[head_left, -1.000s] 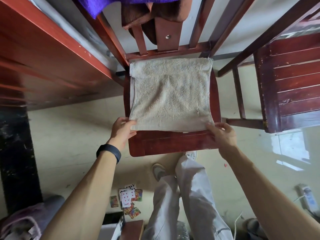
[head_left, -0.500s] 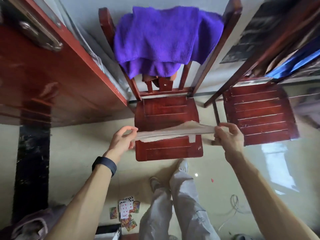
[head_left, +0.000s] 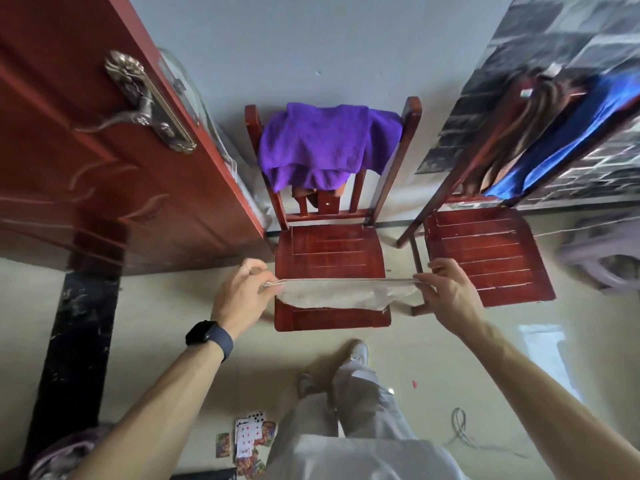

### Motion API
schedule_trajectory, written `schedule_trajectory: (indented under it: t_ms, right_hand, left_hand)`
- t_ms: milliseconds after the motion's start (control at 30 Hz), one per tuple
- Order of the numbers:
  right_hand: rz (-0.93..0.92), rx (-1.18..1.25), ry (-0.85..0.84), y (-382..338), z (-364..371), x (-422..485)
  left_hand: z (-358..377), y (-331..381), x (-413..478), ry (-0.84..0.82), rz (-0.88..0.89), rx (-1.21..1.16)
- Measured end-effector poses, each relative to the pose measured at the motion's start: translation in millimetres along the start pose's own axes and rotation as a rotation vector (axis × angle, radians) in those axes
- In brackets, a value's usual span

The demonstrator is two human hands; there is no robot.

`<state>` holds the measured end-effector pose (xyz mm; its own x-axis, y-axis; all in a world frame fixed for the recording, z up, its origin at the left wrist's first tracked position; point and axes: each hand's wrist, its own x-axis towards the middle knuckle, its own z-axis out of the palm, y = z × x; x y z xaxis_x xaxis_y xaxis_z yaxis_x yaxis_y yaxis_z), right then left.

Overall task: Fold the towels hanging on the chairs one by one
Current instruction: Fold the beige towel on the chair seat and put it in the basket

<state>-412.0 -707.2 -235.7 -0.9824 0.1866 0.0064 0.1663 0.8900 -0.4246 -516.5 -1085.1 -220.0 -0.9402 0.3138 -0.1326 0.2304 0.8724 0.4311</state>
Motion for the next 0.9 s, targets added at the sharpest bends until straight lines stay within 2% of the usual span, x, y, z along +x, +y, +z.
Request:
schedule_trajectory:
  t_ms: [100,167,267,367,467,567,633,700,900]
  right_hand:
    - [-0.153,-0.08,-0.007,5.6,-9.0,3.8]
    - [-0.2,-0.125,-0.064,10.1,-12.7,5.4]
    - [-0.228,-0.127,-0.074,11.4,-16.5,7.4]
    - [-0.238,-0.09,-0.006,6.3,-21.9,7.8]
    - [-0.237,-0.148,-0.101,10.9,-17.4,7.1]
    - [-0.23,-0.257,-0.203,12.2,-6.2,27.6]
    - [-0.192,-0.277,-0.185,6.1,-1.8,54.0]
    - [-0.158,-0.283,-0.157,2.1,1.9,82.2]
    - [-0.069,-0.237,-0.035,14.5,19.6,140.5]
  left_hand:
    - [-4.8,-6.1,-1.0,0.056,0.363,0.319]
    - [-9.2,-8.5,-1.6,0.088,0.459,0.426]
    - [-14.9,-10.0,0.9,0.168,0.442,0.423]
    - [-11.8,-14.3,3.5,0.163,0.466,0.421]
    - [-4.0,-21.3,6.3,0.114,0.503,0.485]
    - [4.4,-15.0,21.6,0.027,0.38,0.516]
    - [5.6,-5.9,43.1,-0.018,0.222,0.495]
    - [6.8,-0.6,68.7,-0.034,0.143,0.482]
    - [14.0,-11.9,121.4,0.121,0.152,0.465]
